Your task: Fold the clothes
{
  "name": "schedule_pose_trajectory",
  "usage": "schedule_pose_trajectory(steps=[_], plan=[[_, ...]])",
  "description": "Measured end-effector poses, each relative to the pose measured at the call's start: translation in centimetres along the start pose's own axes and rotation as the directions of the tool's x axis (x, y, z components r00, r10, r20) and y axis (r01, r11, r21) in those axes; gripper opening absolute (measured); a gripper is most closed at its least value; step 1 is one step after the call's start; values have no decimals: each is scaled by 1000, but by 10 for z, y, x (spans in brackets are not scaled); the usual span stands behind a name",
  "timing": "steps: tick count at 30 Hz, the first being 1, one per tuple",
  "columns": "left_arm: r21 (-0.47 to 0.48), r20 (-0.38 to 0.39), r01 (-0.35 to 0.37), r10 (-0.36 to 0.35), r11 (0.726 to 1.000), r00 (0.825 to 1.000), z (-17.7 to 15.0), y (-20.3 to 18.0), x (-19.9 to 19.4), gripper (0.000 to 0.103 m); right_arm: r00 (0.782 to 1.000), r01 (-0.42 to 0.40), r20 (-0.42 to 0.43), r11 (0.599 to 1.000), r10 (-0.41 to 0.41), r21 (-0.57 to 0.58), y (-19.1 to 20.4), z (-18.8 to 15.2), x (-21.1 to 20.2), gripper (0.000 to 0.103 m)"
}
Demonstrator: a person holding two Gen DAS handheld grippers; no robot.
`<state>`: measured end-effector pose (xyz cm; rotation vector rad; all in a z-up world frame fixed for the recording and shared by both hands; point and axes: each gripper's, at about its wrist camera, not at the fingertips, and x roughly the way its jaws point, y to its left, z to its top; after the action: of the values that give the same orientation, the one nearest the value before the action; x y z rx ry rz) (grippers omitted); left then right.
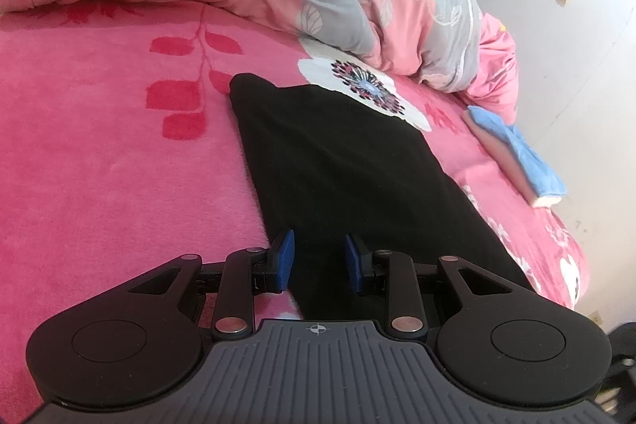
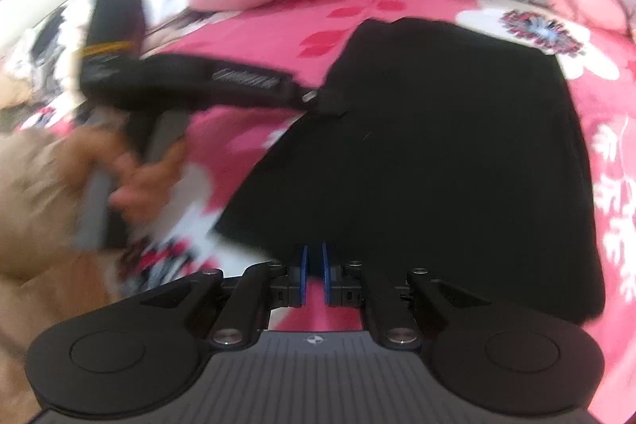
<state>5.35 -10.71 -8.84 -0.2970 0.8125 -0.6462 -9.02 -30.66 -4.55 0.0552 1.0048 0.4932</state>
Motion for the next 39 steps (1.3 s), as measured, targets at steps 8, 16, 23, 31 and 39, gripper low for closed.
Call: schedule_pose_trajectory(steps=[8, 16, 23, 31, 39], plan=[[84, 101, -19, 11, 996, 995, 1, -20, -22, 37, 964, 132, 206, 977, -166, 171, -62, 37, -55, 8], [117, 56, -40, 34, 992, 998, -3, -22, 12, 38, 938, 152, 257, 944, -231, 294, -149, 103, -13, 9], [109, 86, -20, 10, 994, 996, -13, -14, 14, 38, 931, 201, 207, 897, -300, 394, -214, 114, 37, 9], [71, 102, 19, -26, 997, 994, -15, -6, 13, 38, 953, 84, 241, 923, -184, 374, -221, 124, 27, 9], [65, 122, 32, -40, 997, 992, -18, -3, 12, 39, 935, 114, 256, 890, -247, 441, -237, 146, 53, 8]])
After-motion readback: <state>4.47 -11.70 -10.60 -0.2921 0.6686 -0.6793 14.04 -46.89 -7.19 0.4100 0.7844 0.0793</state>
